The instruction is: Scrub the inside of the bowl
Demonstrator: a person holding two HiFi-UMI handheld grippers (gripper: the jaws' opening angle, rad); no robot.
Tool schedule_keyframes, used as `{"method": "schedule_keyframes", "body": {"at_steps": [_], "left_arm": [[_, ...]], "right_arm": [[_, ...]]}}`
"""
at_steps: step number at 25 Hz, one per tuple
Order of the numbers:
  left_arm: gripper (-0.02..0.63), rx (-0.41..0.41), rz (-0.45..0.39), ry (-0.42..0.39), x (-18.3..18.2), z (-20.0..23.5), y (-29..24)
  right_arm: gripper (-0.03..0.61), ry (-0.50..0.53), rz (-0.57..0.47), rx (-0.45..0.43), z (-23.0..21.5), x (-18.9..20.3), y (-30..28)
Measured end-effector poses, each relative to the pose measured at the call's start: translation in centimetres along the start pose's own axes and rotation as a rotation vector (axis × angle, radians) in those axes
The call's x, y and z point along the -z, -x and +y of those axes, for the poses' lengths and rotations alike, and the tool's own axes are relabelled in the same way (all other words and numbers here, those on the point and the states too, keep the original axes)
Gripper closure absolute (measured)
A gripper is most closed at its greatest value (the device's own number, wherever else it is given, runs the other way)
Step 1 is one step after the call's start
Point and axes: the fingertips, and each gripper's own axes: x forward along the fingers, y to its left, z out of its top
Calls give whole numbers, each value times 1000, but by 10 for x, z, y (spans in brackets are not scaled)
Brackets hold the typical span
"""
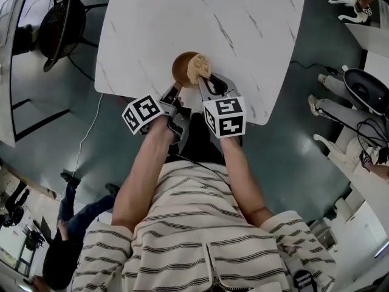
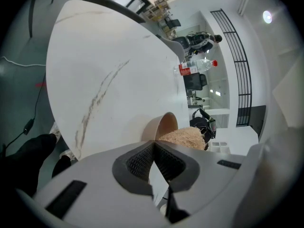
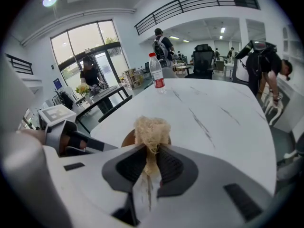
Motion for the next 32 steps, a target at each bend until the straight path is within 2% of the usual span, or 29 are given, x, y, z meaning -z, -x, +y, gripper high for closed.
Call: {"method": "schedule_keyframes", "body": {"at_steps": [12,23,32], "left_arm": [[606,3,9,-24,1,0,1],[606,3,10,-44,1,-2,-1],[606,0,8,-57,2,-3,-1]], "right_arm": [[506,18,5,7,-2,-7,-28],[506,40,-5,-39,10,-17,-37],[509,96,30,-126,27,-14,-39]]}}
